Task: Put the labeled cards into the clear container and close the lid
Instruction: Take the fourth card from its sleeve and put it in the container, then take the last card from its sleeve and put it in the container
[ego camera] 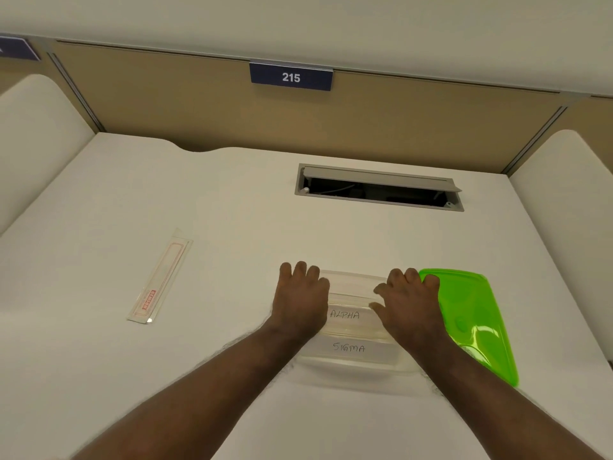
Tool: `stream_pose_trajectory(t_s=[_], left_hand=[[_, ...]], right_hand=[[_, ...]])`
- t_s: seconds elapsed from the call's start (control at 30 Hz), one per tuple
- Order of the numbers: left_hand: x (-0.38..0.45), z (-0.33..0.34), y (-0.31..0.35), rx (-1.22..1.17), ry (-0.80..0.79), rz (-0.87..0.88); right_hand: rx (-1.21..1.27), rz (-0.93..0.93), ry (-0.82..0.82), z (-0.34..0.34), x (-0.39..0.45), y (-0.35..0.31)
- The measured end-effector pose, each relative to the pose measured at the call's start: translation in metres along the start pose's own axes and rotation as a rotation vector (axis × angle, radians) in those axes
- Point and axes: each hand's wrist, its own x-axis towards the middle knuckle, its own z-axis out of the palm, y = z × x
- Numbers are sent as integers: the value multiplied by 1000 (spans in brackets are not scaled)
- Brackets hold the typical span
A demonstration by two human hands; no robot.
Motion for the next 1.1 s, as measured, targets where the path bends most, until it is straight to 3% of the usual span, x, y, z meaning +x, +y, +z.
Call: stream_pose_trajectory(t_s=[0.13,0.27,0.43,0.7,0.97,1.1], left_hand=[[-5,0,-24,-81,241,-145],[-21,0,-57,-111,288,-289],[-47,8,-102,-113,255,-467],[-95,42,-176,-58,89,-735],[-141,75,-224,-59,-88,-915],[-153,85,-235,-60,-68,-903]], right_hand=[[99,-8,156,-14,14,-6],[188,-38,202,-29,32,-31],[271,-133,195,-44,54,-81],[234,-460,69,-50,83,-169],[278,-653,-40,-44,102,-258],[283,-711,-90,-43,110,-297]])
